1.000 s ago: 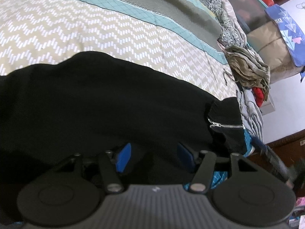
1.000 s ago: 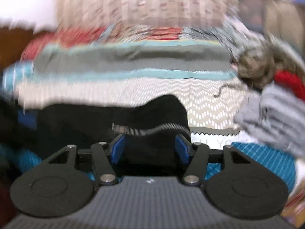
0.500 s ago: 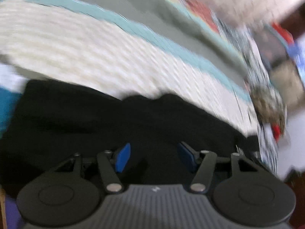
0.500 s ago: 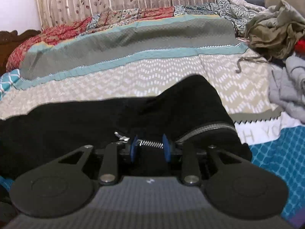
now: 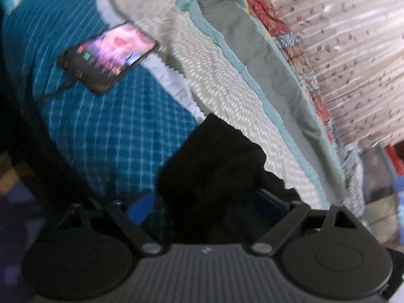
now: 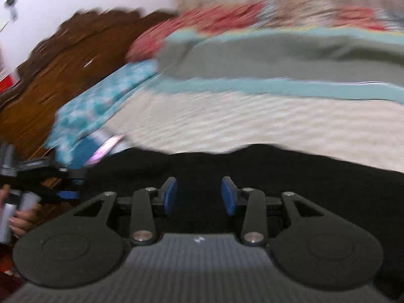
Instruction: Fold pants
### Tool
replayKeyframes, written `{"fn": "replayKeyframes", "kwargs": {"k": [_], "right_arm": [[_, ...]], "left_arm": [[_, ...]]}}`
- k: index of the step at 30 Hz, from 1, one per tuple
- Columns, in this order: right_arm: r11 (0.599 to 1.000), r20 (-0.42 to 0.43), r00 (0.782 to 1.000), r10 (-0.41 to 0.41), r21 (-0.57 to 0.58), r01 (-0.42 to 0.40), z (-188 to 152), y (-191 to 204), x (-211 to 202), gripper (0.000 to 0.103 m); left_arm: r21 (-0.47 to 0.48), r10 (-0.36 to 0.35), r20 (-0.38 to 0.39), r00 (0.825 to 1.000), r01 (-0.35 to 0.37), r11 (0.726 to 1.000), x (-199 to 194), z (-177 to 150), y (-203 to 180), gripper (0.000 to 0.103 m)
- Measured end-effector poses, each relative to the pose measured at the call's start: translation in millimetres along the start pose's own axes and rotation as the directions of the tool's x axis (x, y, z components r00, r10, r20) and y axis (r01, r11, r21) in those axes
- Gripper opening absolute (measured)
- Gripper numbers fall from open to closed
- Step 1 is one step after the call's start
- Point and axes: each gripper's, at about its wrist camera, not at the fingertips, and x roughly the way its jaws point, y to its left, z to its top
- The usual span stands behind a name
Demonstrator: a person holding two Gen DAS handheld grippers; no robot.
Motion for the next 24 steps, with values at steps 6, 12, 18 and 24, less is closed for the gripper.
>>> {"fn": "replayKeyframes", "kwargs": {"k": [6, 12, 18, 24], "right_arm": [[0.997, -0.148, 0.986, 0.074, 0.020, -0.072, 12, 53, 77, 0.042], [0.986, -0.292, 0.956, -0.012, 0.153, 0.059, -5, 46, 133, 0.042], [0.945, -0.269, 0.961, 0.071, 0.328, 0.021, -5, 29, 122, 0.042], [0.809, -0.106, 0.983, 0.151, 0.585, -0.061, -16, -26, 72, 0.043]], "left_arm": [[-0.009, -0.084, -0.025, 0.996, 0.084, 0.996, 25, 3, 9, 0.092], [0.118, -0.081, -0.064, 0.995, 0.089, 0.989, 52, 3, -12, 0.037], [0.311, -0.139, -0.036, 0.990, 0.144, 0.939, 37, -9, -67, 0.020], [0.607, -0.124, -0.026, 0.992, 0.114, 0.787, 48, -43, -152, 0.020]]}}
